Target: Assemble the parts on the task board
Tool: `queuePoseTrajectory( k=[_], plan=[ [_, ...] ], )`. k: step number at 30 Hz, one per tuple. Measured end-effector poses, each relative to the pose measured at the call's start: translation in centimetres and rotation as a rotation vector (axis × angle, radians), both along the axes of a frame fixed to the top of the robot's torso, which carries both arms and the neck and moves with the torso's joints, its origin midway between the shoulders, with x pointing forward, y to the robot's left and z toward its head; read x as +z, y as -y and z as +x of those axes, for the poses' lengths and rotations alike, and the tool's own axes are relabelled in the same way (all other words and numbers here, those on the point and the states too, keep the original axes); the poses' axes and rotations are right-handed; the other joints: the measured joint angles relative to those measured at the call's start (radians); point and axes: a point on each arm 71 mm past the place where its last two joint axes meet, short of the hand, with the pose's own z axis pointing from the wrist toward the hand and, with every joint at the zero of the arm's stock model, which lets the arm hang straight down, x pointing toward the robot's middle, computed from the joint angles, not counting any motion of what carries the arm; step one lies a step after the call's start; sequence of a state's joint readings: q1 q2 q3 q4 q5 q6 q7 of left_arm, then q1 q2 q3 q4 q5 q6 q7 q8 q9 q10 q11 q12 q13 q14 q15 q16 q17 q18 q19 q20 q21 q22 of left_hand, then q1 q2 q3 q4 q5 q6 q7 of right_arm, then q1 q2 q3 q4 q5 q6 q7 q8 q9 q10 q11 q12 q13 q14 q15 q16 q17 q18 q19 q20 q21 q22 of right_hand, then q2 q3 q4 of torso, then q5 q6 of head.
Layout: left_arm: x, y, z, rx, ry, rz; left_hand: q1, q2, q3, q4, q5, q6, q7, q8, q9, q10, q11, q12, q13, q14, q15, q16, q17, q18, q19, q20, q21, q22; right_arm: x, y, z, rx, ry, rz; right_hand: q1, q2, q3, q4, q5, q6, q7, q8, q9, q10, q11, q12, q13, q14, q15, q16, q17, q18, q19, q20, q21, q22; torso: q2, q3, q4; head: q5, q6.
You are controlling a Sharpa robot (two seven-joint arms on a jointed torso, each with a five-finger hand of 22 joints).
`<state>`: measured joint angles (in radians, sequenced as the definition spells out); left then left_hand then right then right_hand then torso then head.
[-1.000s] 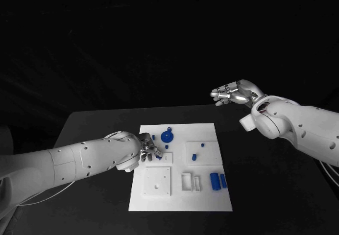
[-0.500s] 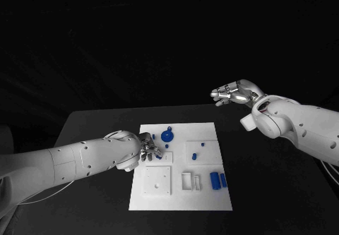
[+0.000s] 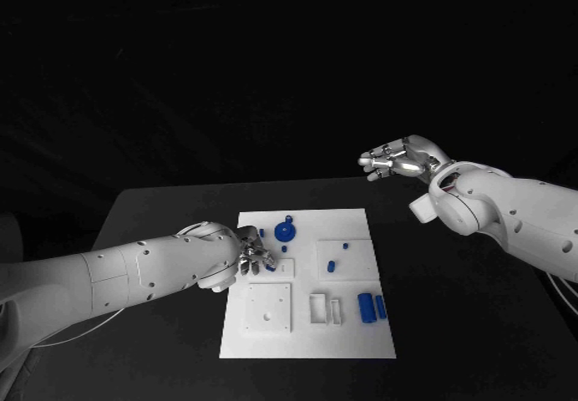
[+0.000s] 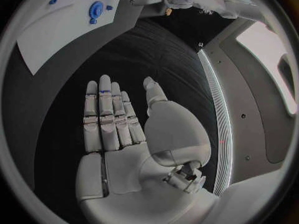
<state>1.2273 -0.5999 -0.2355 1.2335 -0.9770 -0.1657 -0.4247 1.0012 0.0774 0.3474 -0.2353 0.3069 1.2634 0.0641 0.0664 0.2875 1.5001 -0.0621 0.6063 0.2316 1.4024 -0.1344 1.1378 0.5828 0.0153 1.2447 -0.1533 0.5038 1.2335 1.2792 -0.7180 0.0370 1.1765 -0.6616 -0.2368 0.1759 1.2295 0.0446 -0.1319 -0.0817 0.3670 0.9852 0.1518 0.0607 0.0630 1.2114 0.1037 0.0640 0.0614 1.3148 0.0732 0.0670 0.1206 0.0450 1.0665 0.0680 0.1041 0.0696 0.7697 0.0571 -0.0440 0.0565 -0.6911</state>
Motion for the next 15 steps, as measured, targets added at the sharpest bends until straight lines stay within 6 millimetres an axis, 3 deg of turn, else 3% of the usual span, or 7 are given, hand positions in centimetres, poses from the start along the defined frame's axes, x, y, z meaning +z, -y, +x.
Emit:
queuePoseTrajectory(
  k=[10, 15],
  plan=[
    [0.02, 0.03, 0.02, -0.004, 0.002, 0.006, 0.005, -0.005, 0.002, 0.003, -0.022, 0.0, 0.0, -0.005, 0.015, 0.0, 0.0, 0.0, 0.001, 0.0, 0.0, 0.0, -0.001, 0.0, 0.019, 0.001, -0.05, 0.044, -0.01, -0.03, 0.0, 0.0, 0.0, 0.0, 0.0, 0.0, 0.0, 0.0, 0.0, 0.0, 0.0, 0.0, 0.0, -0.004, 0.004, 0.0, 0.0, -0.007, 0.0, 0.0, -0.001, 0.0, -0.004, 0.004, 0.0, 0.0, 0.0, -0.0001, -0.0002, 0.001, 0.0],
    [0.03, 0.03, 0.03, -0.009, 0.0, 0.011, 0.005, -0.005, -0.01, 0.03, -0.022, 0.0, 0.0, -0.001, 0.019, 0.0, 0.0, 0.0, 0.003, 0.0, 0.0, 0.0, -0.001, 0.0, 0.028, 0.0, -0.066, 0.06, -0.01, -0.03, 0.0, 0.0, -0.001, 0.0, 0.0, 0.0, 0.0, 0.0, 0.0, 0.0, 0.0, 0.0, 0.0, -0.007, 0.0, 0.0, 0.0, -0.011, 0.003, 0.0, -0.002, 0.0, -0.011, 0.004, 0.0, 0.0, 0.0, 0.0004, -0.0005, 0.001, -0.001]
  ],
)
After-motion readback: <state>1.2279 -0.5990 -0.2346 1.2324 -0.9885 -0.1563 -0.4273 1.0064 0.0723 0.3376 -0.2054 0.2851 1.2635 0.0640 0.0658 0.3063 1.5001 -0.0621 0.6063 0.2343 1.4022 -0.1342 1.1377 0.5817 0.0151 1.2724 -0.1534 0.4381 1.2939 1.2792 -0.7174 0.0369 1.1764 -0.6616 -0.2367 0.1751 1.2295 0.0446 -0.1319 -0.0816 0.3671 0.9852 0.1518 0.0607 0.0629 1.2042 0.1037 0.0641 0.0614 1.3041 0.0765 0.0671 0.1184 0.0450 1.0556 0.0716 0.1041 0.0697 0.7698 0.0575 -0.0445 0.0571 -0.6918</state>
